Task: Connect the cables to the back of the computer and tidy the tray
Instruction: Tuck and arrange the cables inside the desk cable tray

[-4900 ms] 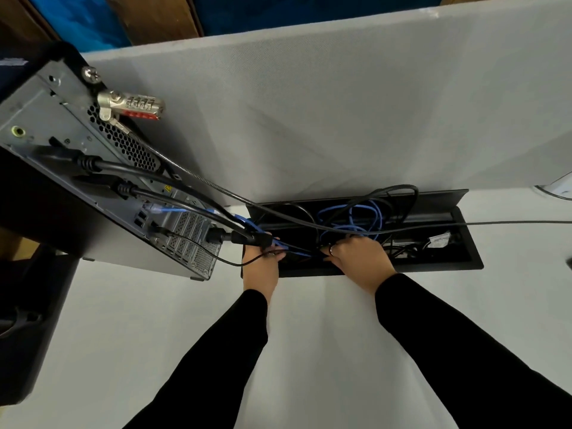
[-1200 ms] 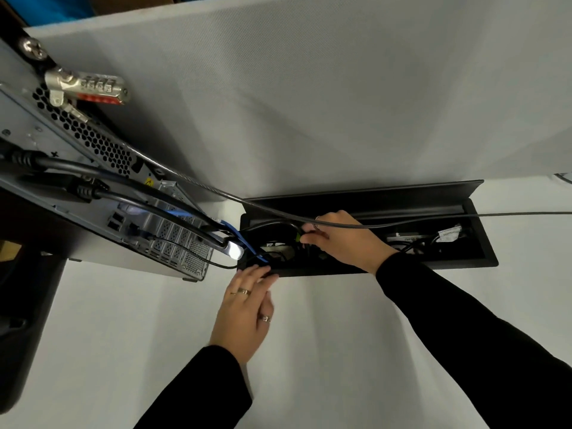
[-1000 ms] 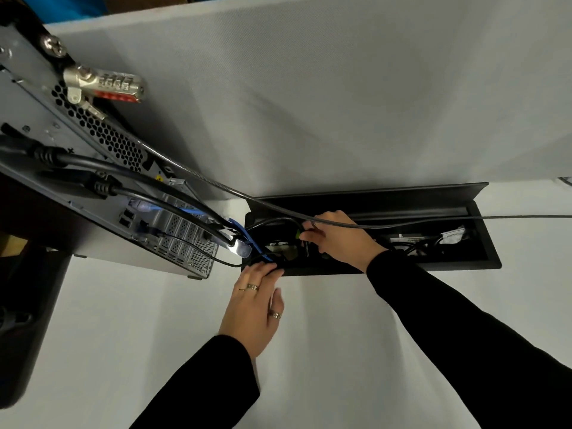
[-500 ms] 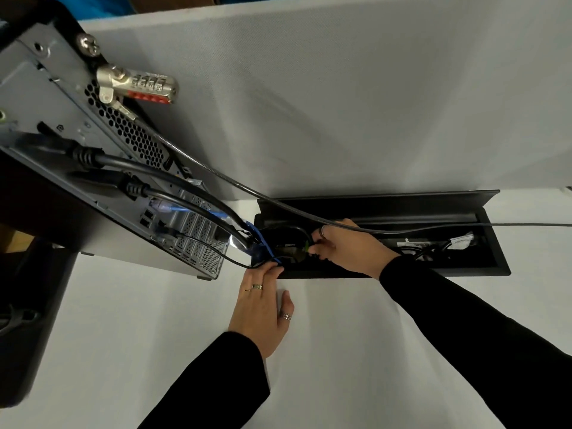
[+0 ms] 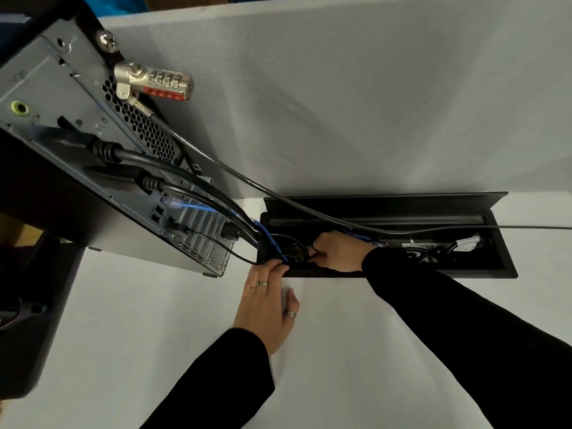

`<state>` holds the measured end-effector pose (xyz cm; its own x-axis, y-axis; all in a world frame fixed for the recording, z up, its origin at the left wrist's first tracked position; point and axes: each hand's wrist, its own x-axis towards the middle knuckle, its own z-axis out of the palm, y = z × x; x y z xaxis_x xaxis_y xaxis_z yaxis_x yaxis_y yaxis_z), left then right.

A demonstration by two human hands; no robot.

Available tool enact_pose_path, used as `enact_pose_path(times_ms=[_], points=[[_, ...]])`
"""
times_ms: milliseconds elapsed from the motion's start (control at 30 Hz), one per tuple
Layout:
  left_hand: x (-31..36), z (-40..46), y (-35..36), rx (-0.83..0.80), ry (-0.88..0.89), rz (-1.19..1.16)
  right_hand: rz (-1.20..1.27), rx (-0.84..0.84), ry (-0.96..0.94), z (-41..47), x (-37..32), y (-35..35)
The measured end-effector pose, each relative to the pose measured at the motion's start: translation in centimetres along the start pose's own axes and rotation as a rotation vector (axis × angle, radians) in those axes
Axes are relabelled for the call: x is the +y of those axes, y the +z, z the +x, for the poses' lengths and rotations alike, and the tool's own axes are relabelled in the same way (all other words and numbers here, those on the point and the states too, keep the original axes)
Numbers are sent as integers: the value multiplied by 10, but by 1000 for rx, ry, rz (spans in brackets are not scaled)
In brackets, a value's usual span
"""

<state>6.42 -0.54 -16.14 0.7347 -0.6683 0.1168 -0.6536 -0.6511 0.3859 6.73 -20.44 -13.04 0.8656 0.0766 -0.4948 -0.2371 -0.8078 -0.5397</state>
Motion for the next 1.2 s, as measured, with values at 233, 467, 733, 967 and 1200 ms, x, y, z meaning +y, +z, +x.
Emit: enact_pose_path(times_ms=[233,467,733,967,1200], points=[[2,1,1,-28,-2,103,75,69,-65,1,2,5],[4,0,1,-18,-76,73,27,-6,-126,26,-14,14],[2,-1,3,-11,-114,92,81,90,-123,33,-18,21],[0,0,4,-10,-124,99,68,-66,-75,38,-21,8],[1,1,2,-14,-150,126,187,31,-29,34,-20,13]])
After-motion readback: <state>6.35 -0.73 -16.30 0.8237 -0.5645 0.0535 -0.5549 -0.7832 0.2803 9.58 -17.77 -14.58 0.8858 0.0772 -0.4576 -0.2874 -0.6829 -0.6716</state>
